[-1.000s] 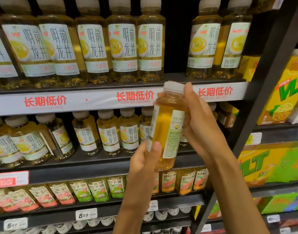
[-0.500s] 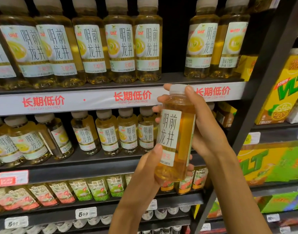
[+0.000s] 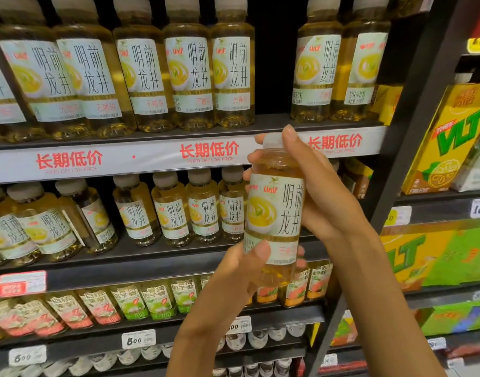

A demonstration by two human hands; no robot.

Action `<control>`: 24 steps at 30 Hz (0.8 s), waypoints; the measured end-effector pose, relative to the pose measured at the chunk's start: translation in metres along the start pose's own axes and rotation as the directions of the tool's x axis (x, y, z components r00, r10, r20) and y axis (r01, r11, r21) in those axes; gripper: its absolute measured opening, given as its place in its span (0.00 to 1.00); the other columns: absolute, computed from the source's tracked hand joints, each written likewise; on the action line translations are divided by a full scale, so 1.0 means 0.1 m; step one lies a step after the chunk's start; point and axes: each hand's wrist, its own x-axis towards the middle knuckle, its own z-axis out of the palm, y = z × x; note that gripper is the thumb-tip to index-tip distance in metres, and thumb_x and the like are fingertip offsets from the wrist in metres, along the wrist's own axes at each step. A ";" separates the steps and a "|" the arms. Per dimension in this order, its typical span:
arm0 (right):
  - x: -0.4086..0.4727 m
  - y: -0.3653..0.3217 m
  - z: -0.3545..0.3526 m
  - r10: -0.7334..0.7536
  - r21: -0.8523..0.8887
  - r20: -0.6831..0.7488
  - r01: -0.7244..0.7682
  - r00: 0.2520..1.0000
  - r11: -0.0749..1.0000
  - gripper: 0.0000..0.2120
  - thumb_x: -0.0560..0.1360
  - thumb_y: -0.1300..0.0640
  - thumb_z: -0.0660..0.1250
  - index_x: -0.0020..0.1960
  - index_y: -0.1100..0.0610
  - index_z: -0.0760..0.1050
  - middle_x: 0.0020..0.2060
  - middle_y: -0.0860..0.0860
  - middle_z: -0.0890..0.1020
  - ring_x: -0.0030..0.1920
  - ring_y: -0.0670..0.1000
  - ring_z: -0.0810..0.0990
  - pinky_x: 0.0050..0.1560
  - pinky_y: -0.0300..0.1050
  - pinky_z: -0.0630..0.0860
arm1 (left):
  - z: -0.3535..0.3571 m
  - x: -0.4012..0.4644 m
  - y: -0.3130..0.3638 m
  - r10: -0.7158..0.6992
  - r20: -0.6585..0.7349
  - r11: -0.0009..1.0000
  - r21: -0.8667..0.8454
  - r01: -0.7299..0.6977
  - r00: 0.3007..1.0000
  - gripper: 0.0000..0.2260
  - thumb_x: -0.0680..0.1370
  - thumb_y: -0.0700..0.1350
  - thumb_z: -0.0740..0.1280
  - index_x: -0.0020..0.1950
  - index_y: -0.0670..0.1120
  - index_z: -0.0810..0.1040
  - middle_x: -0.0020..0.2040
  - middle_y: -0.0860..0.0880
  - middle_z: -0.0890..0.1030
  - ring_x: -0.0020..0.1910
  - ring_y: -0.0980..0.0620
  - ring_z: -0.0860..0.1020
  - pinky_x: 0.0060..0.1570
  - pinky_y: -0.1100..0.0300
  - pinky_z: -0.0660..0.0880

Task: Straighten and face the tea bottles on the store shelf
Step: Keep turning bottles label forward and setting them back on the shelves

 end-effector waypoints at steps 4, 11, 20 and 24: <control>0.00 0.04 0.02 0.038 0.045 0.050 -0.040 0.998 0.998 0.16 0.74 0.43 0.64 0.49 0.54 0.83 0.43 0.53 0.85 0.47 0.54 0.84 0.52 0.50 0.80 | 0.02 -0.05 0.07 0.003 0.038 0.999 -0.032 -0.001 0.999 0.28 0.69 0.66 0.69 0.60 0.47 0.79 0.52 0.42 0.83 0.49 0.44 0.83 0.53 0.47 0.76; 0.09 0.06 0.03 0.228 0.244 0.035 -0.230 0.973 0.942 0.22 0.75 0.42 0.63 0.53 0.60 0.78 0.41 0.56 0.84 0.44 0.55 0.85 0.43 0.48 0.81 | 0.03 -0.08 0.17 -0.071 0.143 0.915 -0.384 0.122 0.987 0.26 0.77 0.60 0.57 0.60 0.43 0.80 0.52 0.37 0.82 0.48 0.44 0.82 0.46 0.52 0.79; 0.03 0.16 0.01 0.304 0.246 -0.027 -0.288 0.952 0.925 0.19 0.71 0.44 0.65 0.50 0.60 0.78 0.41 0.57 0.84 0.49 0.56 0.84 0.49 0.51 0.82 | 0.09 -0.16 0.25 -0.056 0.067 0.880 -0.468 0.081 0.996 0.26 0.71 0.60 0.64 0.55 0.40 0.83 0.52 0.35 0.82 0.37 0.42 0.83 0.36 0.52 0.80; -0.01 0.18 0.02 0.354 0.281 0.000 -0.340 0.935 0.897 0.21 0.75 0.43 0.62 0.53 0.60 0.77 0.42 0.56 0.83 0.47 0.56 0.83 0.47 0.49 0.82 | 0.22 -0.17 0.38 -0.112 -0.019 0.835 -0.543 0.084 0.994 0.26 0.70 0.57 0.60 0.43 0.34 0.84 0.40 0.35 0.84 0.28 0.42 0.82 0.26 0.54 0.79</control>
